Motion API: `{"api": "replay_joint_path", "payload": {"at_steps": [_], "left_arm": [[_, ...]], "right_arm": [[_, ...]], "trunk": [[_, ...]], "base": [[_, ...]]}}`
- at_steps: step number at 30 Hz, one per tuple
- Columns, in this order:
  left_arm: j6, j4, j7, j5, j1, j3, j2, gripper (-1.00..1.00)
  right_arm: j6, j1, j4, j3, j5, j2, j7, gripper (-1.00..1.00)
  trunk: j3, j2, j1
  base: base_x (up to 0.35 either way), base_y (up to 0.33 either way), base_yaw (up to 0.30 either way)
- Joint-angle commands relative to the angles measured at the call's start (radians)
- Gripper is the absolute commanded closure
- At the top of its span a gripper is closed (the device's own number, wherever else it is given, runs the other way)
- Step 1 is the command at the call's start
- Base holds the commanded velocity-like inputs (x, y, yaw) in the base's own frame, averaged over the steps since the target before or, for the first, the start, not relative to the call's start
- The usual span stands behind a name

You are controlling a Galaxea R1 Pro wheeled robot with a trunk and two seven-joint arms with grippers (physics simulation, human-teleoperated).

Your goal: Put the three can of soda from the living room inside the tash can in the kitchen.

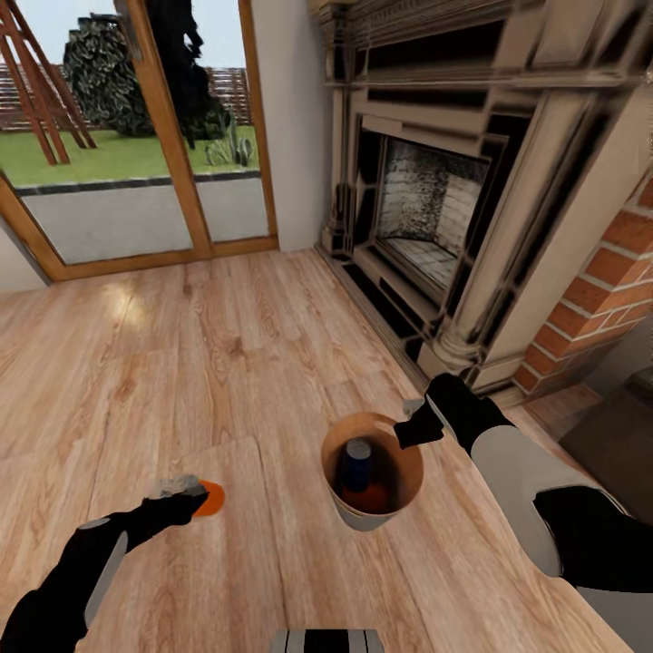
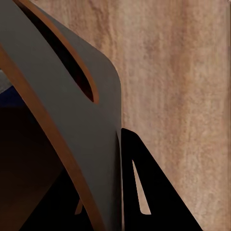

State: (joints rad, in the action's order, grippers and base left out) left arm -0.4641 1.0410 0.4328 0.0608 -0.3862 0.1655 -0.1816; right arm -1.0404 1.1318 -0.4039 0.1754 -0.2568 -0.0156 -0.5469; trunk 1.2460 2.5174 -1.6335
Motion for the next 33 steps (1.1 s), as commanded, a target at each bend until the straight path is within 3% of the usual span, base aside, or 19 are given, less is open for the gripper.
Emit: {"api": "replay_joint_path", "payload": {"at_steps": [1, 4, 12, 21, 29, 30, 33], "left_arm": [[-0.045, 0.057, 0.008, 0.018, 0.0, 0.0, -0.015, 1.0], [-0.04, 0.039, 0.025, 0.012, -0.018, -0.017, -0.008, 1.0], [-0.04, 0.015, 0.03, 0.012, -0.033, -0.058, -0.008, 1.0], [-0.04, 0.015, 0.03, 0.012, -0.033, -0.058, -0.008, 1.0], [-0.043, 0.06, -0.002, 0.031, 0.012, -0.012, -0.028, 1.0], [-0.043, 0.064, -0.002, 0.031, 0.014, 0.016, -0.028, 1.0], [-0.045, 0.069, -0.003, 0.031, 0.016, 0.018, -0.028, 1.0]], "right_arm": [[-0.007, 0.0, 0.0, -0.004, 0.028, 0.0, -0.006, 1.0], [0.011, 0.002, -0.002, -0.006, -0.01, 0.017, 0.018, 1.0], [0.009, 0.005, -0.002, -0.006, -0.142, 0.017, 0.018, 1.0], [0.004, 0.005, -0.002, -0.006, -0.264, 0.017, 0.018, 1.0], [-0.007, 0.037, -0.01, 0.017, -0.322, 0.007, 0.0, 1.0], [-0.007, 0.037, -0.01, 0.017, -0.007, 0.007, -0.015, 1.0], [-0.007, 0.038, -0.009, 0.018, -0.007, 0.006, -0.016, 1.0]], "trunk": [[-0.004, 0.0, 0.0], [-0.004, 0.0, 0.001], [-0.004, 0.0, 0.001], [-0.004, 0.0, 0.001], [-0.035, -0.002, 0.004], [-0.039, -0.002, 0.005], [-0.05, -0.003, 0.006]], "base": [[0.0, 0.0, 0.0], [0.0, 0.0, 0.0], [0.0, 0.0, 0.0], [0.0, 0.0, 0.0], [0.0, 0.0, 0.0], [0.0, 0.0, 0.0], [0.0, 0.0, 0.0]]}}
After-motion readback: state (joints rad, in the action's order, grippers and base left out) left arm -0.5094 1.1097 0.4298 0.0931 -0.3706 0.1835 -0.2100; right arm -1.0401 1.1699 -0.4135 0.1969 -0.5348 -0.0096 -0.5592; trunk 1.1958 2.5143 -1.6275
